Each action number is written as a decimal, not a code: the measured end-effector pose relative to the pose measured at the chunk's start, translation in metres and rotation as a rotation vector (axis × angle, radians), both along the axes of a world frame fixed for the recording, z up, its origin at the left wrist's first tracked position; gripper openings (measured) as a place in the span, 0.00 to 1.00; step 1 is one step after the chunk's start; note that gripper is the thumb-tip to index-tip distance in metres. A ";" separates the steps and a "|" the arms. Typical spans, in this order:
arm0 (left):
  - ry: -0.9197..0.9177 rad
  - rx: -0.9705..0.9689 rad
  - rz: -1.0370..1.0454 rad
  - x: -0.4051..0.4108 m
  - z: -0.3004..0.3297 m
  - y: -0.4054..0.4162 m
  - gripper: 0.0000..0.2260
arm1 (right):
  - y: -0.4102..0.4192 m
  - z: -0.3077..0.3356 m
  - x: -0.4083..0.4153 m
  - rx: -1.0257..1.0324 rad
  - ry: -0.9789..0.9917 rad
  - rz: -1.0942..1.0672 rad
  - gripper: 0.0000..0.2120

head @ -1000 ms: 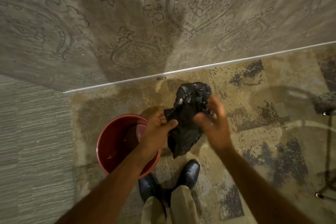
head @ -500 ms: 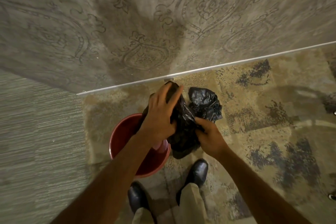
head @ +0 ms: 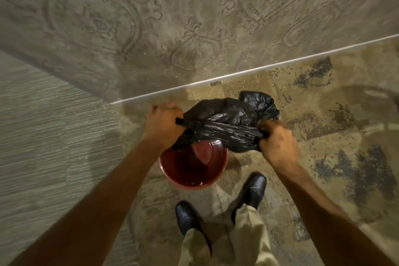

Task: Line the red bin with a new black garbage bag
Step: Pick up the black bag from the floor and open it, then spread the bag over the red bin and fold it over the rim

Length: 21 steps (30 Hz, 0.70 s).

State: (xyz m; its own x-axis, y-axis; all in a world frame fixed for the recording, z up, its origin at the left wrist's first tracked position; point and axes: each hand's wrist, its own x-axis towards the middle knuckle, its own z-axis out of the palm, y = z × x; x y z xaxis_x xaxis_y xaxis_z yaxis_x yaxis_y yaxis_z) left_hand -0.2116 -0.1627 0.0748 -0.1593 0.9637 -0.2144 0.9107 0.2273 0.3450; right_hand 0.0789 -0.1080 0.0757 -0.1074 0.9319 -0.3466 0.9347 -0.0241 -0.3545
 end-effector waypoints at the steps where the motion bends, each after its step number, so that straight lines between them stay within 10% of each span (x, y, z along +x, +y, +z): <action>1: -0.121 -0.092 -0.061 -0.008 0.002 -0.010 0.09 | -0.005 0.001 -0.001 0.033 -0.013 -0.033 0.22; 6: -0.503 -0.426 -0.139 -0.024 0.011 -0.065 0.14 | -0.028 -0.011 -0.017 -0.312 0.455 -0.517 0.17; 11: -0.849 -0.322 0.136 -0.032 -0.015 -0.108 0.13 | -0.033 -0.027 -0.039 -0.496 0.846 -0.958 0.14; 16: -0.790 -0.070 0.527 -0.037 -0.036 -0.130 0.15 | -0.035 -0.044 -0.035 -0.286 0.474 -0.346 0.06; 21: -0.791 -0.048 0.521 -0.044 -0.048 -0.146 0.13 | -0.038 -0.058 -0.010 -0.503 -0.068 0.240 0.06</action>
